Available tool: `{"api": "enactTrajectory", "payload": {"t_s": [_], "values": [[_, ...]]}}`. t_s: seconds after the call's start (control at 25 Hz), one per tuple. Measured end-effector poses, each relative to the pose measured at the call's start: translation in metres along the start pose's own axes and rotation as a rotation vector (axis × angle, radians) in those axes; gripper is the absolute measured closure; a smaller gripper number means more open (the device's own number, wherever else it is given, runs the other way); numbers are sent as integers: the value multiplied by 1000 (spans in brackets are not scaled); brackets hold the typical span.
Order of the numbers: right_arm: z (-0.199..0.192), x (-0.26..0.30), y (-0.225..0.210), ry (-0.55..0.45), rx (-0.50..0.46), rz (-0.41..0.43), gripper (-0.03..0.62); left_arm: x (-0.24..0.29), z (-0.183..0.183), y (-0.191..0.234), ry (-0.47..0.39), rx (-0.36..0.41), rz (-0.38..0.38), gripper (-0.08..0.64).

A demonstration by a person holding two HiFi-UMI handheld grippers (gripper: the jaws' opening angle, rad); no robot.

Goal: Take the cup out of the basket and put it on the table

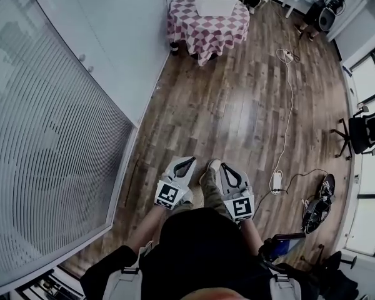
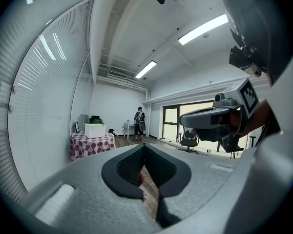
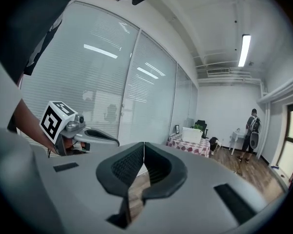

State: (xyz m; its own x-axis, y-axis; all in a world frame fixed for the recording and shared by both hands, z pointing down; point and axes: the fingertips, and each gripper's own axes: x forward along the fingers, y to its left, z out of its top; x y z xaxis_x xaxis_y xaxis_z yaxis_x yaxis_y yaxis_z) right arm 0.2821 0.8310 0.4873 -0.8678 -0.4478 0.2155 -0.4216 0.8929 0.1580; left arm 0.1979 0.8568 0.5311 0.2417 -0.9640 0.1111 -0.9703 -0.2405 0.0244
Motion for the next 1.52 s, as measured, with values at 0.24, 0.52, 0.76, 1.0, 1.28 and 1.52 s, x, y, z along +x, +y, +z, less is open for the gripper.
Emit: {"api": "enactTrajectory", "payload": {"t_s": [0.24,0.52,0.76,1.0,1.28,1.52], "values": [[-17,59,-53,-22,70,26,581,62,6,35,-8,-15,37,555],[10,169,-133,-81,74,87,581,152,22,109,83,-55,128,555],[19,236,-239,-117,102,51,581,261,52,157,105,15,83,555],[-14,297,-330,-48,162,-46,581,325,52,194,123,-17,120,555],[-3,384,-359,-18,133,7,581,379,49,272,120,-52,139,555],[26,474,-382,18,101,14,581,452,76,356,54,-42,55,555]]}}
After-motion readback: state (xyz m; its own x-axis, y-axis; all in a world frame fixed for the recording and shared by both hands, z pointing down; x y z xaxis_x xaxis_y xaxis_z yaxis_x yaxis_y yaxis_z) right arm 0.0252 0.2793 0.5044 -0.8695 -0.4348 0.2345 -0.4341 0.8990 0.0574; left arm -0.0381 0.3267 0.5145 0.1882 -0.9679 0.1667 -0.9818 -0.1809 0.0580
